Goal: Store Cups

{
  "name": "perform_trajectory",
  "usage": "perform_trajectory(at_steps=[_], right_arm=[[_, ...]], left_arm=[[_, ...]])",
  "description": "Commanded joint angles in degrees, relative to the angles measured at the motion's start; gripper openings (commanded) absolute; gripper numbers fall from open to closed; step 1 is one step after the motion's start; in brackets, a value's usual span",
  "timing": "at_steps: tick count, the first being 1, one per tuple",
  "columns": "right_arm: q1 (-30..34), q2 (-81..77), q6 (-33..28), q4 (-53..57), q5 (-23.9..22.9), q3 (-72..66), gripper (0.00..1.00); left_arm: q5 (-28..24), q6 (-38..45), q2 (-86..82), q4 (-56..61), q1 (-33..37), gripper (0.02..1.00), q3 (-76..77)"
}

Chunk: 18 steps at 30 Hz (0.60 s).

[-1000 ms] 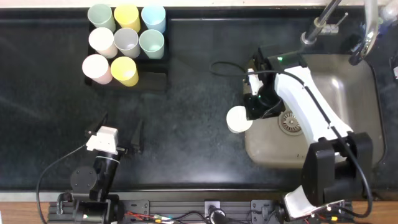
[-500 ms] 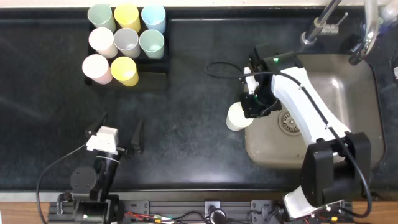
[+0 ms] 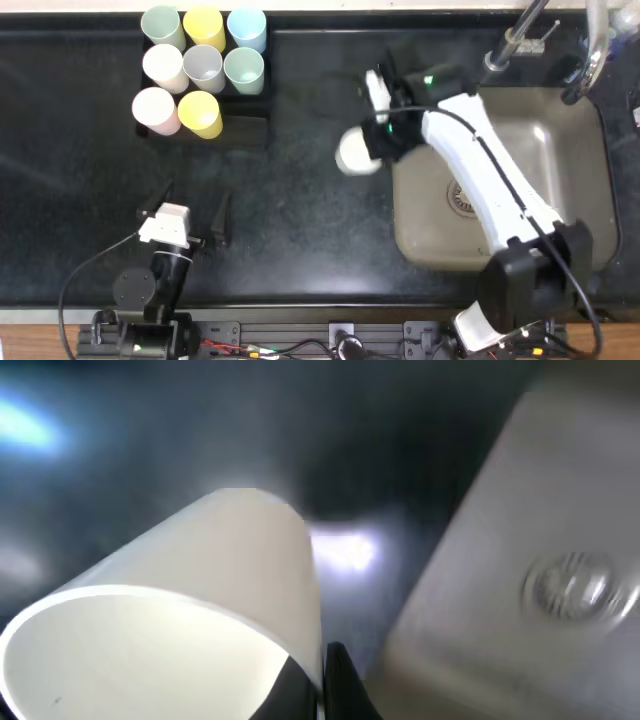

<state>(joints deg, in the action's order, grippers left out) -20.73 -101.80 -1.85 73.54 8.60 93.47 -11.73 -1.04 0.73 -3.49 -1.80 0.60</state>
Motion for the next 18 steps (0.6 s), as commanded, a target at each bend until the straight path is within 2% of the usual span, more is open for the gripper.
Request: perform_trajectory(at_steps=[1, 9, 18], right_arm=[[-1.6, 0.1, 2.9, -1.1, 0.4, 12.3, 0.04], [-8.6, -8.6, 4.5, 0.4, 0.6, 28.2, 0.042], [-13.6, -17.3, 5.6, 0.8, 1.1, 30.6, 0.042]], left_arm=[[0.2, 1.0, -0.6, -0.1, -0.3, 1.0, -0.2], [0.2, 1.0, -0.6, -0.1, -0.3, 1.0, -0.2], [0.2, 1.0, -0.6, -0.1, -0.3, 1.0, -0.2]])
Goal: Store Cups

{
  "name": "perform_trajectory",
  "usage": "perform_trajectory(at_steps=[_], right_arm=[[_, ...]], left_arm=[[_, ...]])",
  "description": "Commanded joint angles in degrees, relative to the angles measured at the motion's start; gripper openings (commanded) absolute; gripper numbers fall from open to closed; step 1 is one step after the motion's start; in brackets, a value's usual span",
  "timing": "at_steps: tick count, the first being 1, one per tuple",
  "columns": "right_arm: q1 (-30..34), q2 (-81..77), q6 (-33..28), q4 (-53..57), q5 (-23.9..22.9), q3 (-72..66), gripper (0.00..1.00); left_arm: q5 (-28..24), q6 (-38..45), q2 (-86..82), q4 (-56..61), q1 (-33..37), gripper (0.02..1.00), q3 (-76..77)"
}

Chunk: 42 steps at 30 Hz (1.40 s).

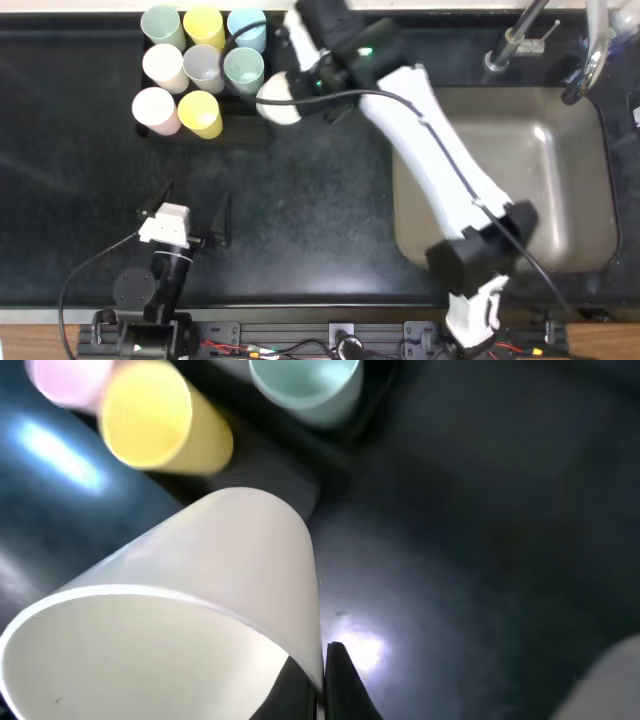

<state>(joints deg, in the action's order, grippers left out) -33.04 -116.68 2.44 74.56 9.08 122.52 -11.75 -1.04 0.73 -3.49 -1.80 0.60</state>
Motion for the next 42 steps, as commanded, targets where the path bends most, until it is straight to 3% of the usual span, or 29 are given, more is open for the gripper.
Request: perform_trajectory(at_steps=[1, 27, 37, 42], right_arm=[[-1.6, -3.2, 1.3, -0.4, 0.7, 1.5, 0.045], [-5.4, -13.4, 4.0, -7.8, 2.9, 1.5, 0.045], [-5.7, -14.8, 7.8, -11.8, -3.4, 1.4, 0.042], [-5.6, -14.9, 7.9, -13.6, -4.3, 1.4, 0.045]], left_arm=[[0.3, 1.0, -0.6, -0.1, -0.3, 1.0, -0.2], [0.3, 1.0, -0.6, -0.1, -0.3, 1.0, -0.2], [0.3, 1.0, -0.6, -0.1, -0.3, 1.0, -0.2], [0.3, 1.0, -0.6, -0.1, -0.3, 1.0, -0.2]])
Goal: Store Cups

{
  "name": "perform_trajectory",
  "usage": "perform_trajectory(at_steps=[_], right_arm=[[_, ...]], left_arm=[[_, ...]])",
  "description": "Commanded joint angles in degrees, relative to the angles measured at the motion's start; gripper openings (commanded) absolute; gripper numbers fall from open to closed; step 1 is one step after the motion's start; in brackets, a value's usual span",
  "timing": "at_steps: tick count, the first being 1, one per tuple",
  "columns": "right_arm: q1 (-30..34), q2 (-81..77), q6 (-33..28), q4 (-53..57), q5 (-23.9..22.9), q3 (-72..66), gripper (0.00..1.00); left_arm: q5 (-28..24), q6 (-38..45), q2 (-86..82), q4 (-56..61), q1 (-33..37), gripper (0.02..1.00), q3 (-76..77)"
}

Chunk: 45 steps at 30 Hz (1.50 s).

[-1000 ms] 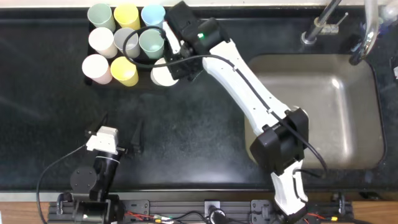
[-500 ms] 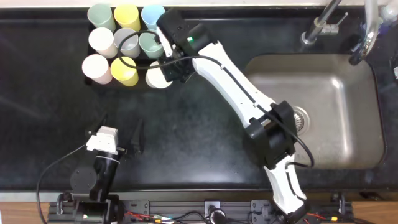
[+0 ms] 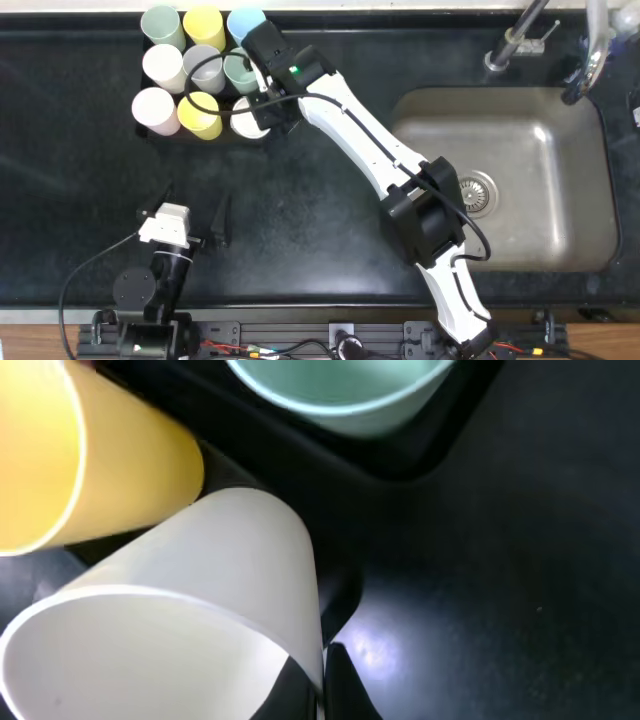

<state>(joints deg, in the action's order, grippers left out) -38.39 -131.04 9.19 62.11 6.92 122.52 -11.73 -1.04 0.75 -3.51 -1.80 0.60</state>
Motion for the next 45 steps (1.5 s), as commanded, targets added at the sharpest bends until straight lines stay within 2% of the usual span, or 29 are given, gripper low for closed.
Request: perform_trajectory(at_steps=[1, 17, 29, 34, 45], right_arm=[[-0.2, -0.6, 1.1, -1.2, -2.2, 1.4, 0.045], [-0.2, -2.1, 1.1, -1.3, -5.2, 1.3, 0.045], [-0.5, -2.1, 1.1, -0.6, -5.0, 1.3, 0.045], [-0.6, -2.1, 1.1, -0.7, -4.4, 1.3, 0.091], [-0.6, -1.9, 0.9, -0.9, -3.4, 1.3, 0.257]], left_arm=[[0.2, 1.0, -0.6, -0.1, -0.3, 1.0, -0.2], [0.2, 1.0, -0.6, -0.1, -0.3, 1.0, -0.2], [0.2, 1.0, -0.6, -0.1, -0.3, 1.0, -0.2], [0.2, 1.0, -0.6, -0.1, -0.3, 0.998, -0.2], [0.2, 1.0, -0.6, -0.1, -0.3, 1.0, -0.2]])
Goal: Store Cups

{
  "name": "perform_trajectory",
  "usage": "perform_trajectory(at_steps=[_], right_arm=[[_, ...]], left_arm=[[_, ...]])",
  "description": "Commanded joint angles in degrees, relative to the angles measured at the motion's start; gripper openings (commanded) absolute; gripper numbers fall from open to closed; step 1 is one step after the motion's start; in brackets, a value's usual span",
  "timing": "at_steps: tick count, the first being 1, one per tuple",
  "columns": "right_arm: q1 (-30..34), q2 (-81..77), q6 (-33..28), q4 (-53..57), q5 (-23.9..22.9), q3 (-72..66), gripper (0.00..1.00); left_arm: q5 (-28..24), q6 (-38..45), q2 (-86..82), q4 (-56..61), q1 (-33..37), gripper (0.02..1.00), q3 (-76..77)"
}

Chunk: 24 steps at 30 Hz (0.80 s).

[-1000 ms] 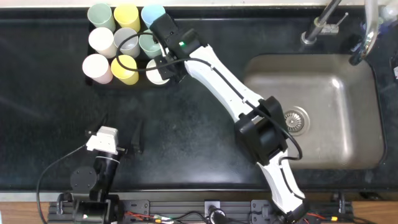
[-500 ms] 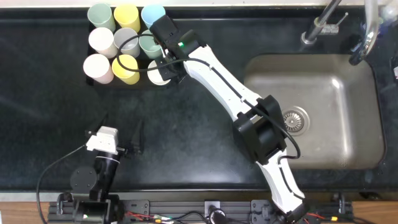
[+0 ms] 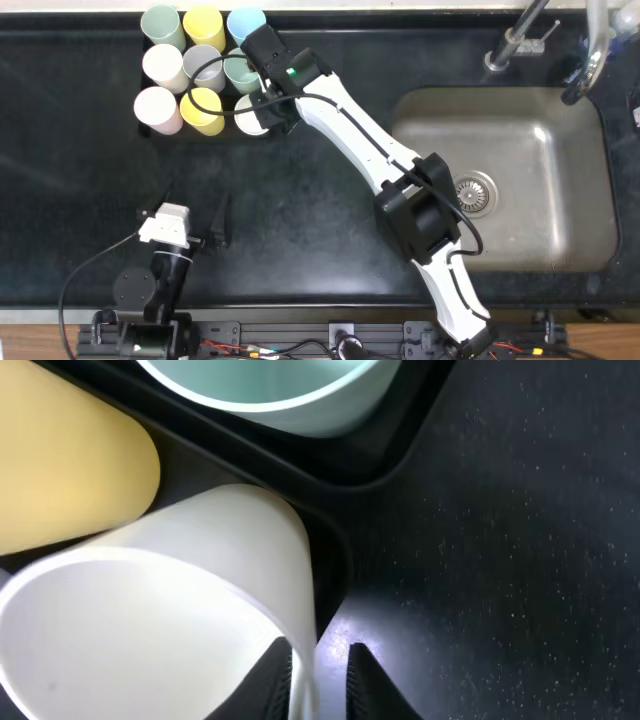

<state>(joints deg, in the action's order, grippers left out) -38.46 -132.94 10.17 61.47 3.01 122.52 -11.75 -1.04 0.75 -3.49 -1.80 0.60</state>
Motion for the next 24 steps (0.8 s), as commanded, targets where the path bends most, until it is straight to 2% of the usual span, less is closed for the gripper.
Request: perform_trajectory(at_steps=[1, 9, 12, 17, 21, 24], right_arm=[[-0.5, 0.3, -0.1, -0.3, 0.5, 1.4, 0.279], [-0.2, 8.1, -3.3, -0.5, 0.3, 1.4, 0.612], [0.8, 13.9, -4.2, 0.0, 0.3, 1.4, 0.695], [5.9, 23.9, -4.7, 2.4, 0.4, 1.3, 0.766], [11.0, 29.6, -8.6, 6.6, 0.4, 1.2, 0.842], [14.6, 34.1, -11.7, 8.4, 0.3, -1.7, 0.939]], left_arm=[[0.3, 1.0, -0.6, -0.1, -0.3, 1.0, -0.2], [0.3, 1.0, -0.6, -0.1, -0.3, 1.0, -0.2], [0.3, 1.0, -0.6, -0.1, -0.3, 1.0, -0.2], [0.3, 1.0, -0.6, -0.1, -0.3, 1.0, -0.2], [0.3, 1.0, -0.6, -0.1, -0.3, 1.0, -0.2], [0.3, 1.0, -0.6, -0.1, -0.3, 1.0, -0.2]])
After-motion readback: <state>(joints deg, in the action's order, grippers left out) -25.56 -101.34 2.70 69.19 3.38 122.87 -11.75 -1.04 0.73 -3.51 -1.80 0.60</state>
